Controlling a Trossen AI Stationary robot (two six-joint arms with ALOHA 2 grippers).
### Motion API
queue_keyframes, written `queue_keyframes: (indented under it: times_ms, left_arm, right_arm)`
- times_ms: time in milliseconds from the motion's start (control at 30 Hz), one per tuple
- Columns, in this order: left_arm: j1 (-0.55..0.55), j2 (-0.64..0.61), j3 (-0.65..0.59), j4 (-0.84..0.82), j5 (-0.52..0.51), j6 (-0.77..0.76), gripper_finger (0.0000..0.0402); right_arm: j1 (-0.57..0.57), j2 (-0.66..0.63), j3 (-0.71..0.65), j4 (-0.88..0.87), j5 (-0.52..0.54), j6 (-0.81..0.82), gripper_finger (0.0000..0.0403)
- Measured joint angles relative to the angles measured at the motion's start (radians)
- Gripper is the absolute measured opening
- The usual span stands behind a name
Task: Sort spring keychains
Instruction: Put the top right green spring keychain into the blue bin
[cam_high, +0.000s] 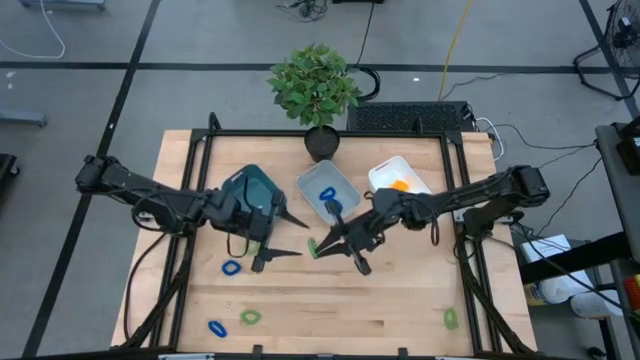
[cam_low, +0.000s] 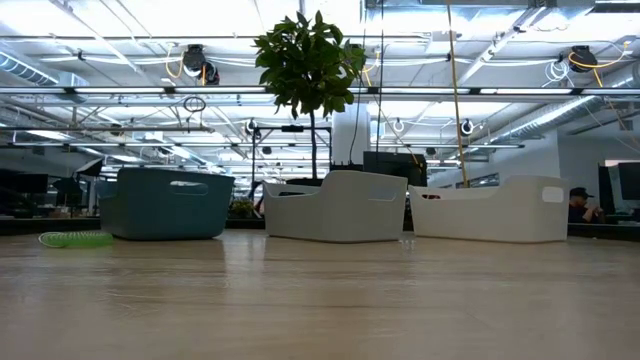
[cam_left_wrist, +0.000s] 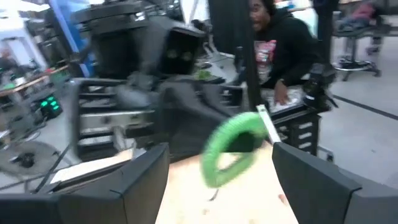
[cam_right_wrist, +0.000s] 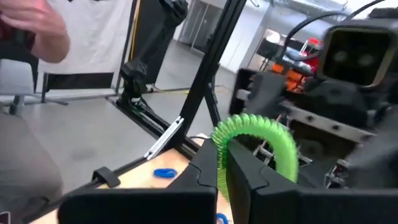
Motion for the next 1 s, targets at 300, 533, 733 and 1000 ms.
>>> queue_keyframes:
  times_ms: [300, 533, 733, 1000]
  left_arm:
    - [-0.011, 0.018, 0.000, 0.039, -0.033, 0.007, 0.0294]
    - [-0.007, 0.056, 0.001, 0.100, -0.052, 0.005, 0.0292]
    - [-0.006, 0.058, 0.001, 0.114, 0.008, 0.001, 0.0225]
    - [-0.004, 0.058, 0.001, 0.092, 0.013, -0.019, 0.0071]
  right_arm:
    - [-0.023, -0.001, 0.003, 0.044, 0.000, 0.002, 0.0000]
    - [-0.023, -0.001, 0.003, 0.039, -0.001, 0.004, 0.0000]
    - [-0.023, -0.001, 0.003, 0.037, -0.001, 0.008, 0.0000]
    - [-0.023, -0.001, 0.003, 0.035, 0.000, 0.018, 0.0000]
